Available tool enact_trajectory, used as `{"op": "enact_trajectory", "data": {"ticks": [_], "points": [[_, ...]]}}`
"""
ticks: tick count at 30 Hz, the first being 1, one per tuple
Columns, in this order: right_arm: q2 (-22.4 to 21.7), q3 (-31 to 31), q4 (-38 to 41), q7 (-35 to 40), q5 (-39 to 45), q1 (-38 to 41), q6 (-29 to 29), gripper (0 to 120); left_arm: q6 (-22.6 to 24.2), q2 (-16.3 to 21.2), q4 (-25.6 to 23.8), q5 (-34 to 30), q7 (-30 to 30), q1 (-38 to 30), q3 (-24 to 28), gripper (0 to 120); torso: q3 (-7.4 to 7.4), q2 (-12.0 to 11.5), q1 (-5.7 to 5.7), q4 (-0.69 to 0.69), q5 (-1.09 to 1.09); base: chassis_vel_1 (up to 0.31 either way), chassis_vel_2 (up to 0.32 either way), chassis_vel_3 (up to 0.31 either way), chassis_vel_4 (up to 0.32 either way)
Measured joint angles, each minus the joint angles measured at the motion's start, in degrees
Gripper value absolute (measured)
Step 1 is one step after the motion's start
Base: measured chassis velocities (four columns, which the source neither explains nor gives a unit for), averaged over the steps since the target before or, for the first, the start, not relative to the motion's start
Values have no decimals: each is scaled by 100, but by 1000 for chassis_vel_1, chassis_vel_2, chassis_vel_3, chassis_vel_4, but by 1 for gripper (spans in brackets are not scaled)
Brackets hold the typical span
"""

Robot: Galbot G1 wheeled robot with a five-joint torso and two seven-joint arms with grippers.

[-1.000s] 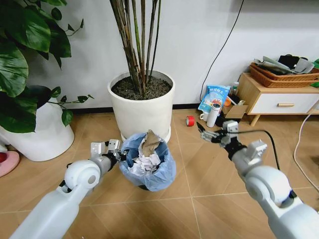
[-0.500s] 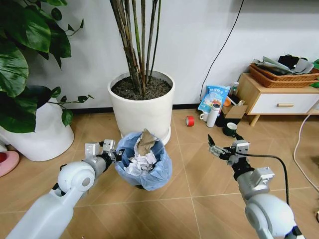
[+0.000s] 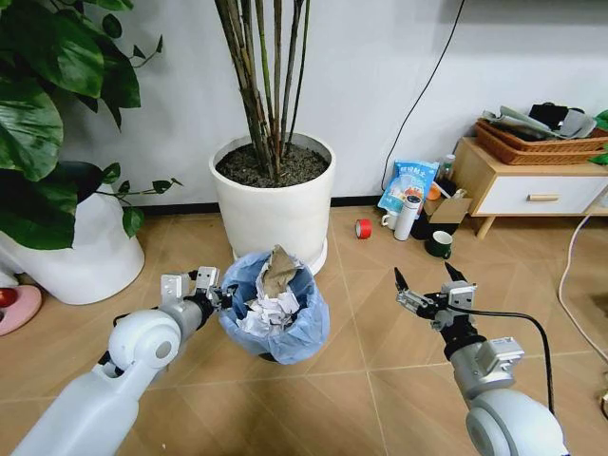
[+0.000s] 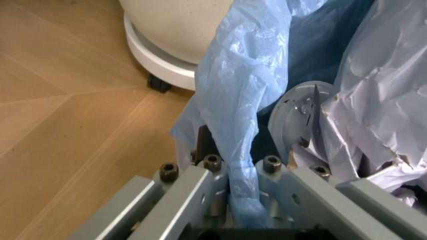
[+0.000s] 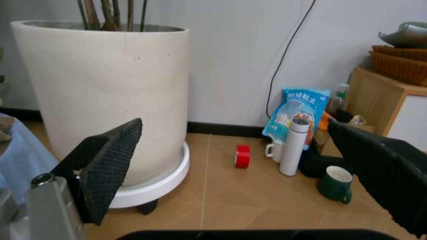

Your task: Pick up the trash bin and place the garbage on the floor into it.

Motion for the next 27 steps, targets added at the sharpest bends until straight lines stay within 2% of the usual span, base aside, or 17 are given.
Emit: {"op": "enact_trajectory", "data": {"ticks": [11,27], "points": [[61,-7,53,5,-99,-158,100,100,0,-3,-57,-1,-17,57,-41,0,0,0,0,-1,1,126,-62,-135,58],[64,-175,74,-24,-271,-301,193,100,0,-49,-67,13,-20,109,-103,0,1,0,1,-2,-1,197,-74,-188,71]]}}
